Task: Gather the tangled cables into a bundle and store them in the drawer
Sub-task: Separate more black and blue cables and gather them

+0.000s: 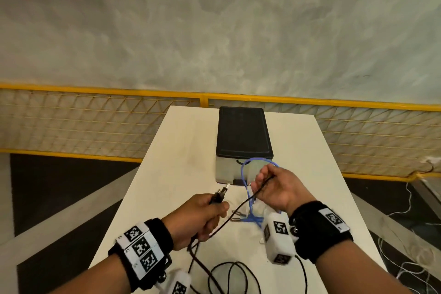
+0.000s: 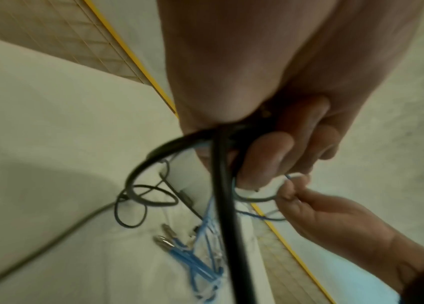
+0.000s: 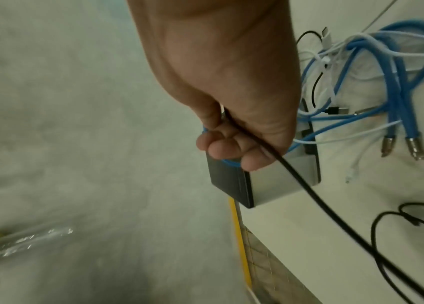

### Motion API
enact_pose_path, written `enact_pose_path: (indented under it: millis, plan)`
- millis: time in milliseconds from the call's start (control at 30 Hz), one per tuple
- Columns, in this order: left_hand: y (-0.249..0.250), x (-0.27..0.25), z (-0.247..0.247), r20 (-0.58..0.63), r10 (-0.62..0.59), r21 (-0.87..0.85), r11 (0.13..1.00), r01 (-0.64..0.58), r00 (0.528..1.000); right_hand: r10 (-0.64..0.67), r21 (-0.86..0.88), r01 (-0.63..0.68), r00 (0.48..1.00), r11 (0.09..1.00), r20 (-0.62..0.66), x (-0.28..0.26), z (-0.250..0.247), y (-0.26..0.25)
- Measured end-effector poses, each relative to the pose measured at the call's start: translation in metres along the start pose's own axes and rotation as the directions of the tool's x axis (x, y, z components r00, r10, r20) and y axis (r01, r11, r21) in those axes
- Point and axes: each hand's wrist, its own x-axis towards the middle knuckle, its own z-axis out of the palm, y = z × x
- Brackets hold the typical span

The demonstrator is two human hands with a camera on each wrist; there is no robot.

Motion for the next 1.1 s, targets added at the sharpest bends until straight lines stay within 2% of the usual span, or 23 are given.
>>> enact_pose_path:
  millis: [100, 167, 233, 300, 367, 433, 500, 567, 667, 733, 833, 867, 933, 1000, 1100]
  plan:
    - [-0.01, -0.014, -0.037, -0.026, -0.117, 0.091, 0.989, 0.118, 0.993, 0.026, 0.061, -0.025, 1.0, 0.998, -0.014, 0.005, -0.008, 0.007]
    - [-0.011, -0.019, -0.054, -0.123, -0.117, 0.249, 0.958, 0.145, 0.985, 0.018, 0.096, -0.016, 1.0, 0.995, -0.02, 0.01, -0.012, 0.018]
    - [-0.004, -0.018, -0.057, -0.269, 0.047, 0.339, 0.939, 0.049, 0.962, 0.006, 0.048, -0.005, 1.0, 0.999, -0.03, 0.01, -0.012, 0.026]
    - [0.01, -0.007, -0.044, -0.357, 0.287, 0.393, 0.909, -0.136, 0.889, 0.009, -0.024, -0.009, 1.0, 1.0, -0.011, 0.01, -0.011, 0.036]
    - [0.022, 0.011, -0.02, -0.325, 0.424, 0.445, 0.857, -0.259, 0.845, -0.004, -0.058, 0.006, 0.999, 0.998, 0.05, 0.007, -0.008, 0.045]
    - [0.024, 0.03, 0.004, -0.25, 0.441, 0.452, 0.84, -0.299, 0.862, -0.014, -0.074, 0.023, 0.994, 0.997, 0.111, 0.003, -0.004, 0.048]
    - [0.021, 0.042, 0.025, -0.172, 0.399, 0.395, 0.866, -0.308, 0.901, -0.025, -0.088, 0.039, 0.986, 0.995, 0.162, 0.0, -0.003, 0.047]
    - [0.019, 0.044, 0.037, -0.11, 0.31, 0.243, 0.93, -0.277, 0.944, -0.03, -0.134, 0.058, 0.978, 0.989, 0.204, -0.005, -0.001, 0.046]
    - [0.015, 0.044, 0.042, -0.101, 0.112, 0.006, 0.994, -0.112, 0.989, -0.072, -0.262, 0.142, 0.963, 0.955, 0.259, -0.01, 0.001, 0.052]
    - [0.011, 0.046, 0.037, -0.098, 0.063, -0.021, 0.998, -0.065, 0.993, -0.078, -0.313, 0.159, 0.963, 0.937, 0.257, -0.008, 0.001, 0.058]
    - [0.011, 0.043, 0.034, -0.062, 0.066, -0.009, 0.998, -0.066, 0.996, 0.007, -0.346, 0.065, 0.979, 0.936, 0.202, -0.008, 0.003, 0.054]
    - [0.01, 0.04, 0.033, -0.042, 0.086, 0.023, 0.996, -0.085, 0.995, 0.025, -0.299, 0.029, 0.984, 0.954, 0.176, -0.007, 0.001, 0.049]
    - [0.005, 0.032, 0.031, 0.027, 0.114, 0.151, 0.982, -0.117, 0.993, 0.006, -0.188, 0.015, 0.994, 0.982, 0.108, -0.002, -0.003, 0.034]
    - [-0.003, 0.023, 0.021, 0.101, 0.093, 0.303, 0.945, -0.12, 0.991, -0.024, -0.194, 0.034, 0.998, 0.98, 0.055, 0.002, -0.006, 0.02]
    - [-0.013, 0.01, -0.003, 0.172, 0.018, 0.412, 0.907, -0.089, 0.985, -0.012, -0.239, 0.022, 0.999, 0.971, 0.041, 0.004, -0.005, 0.01]
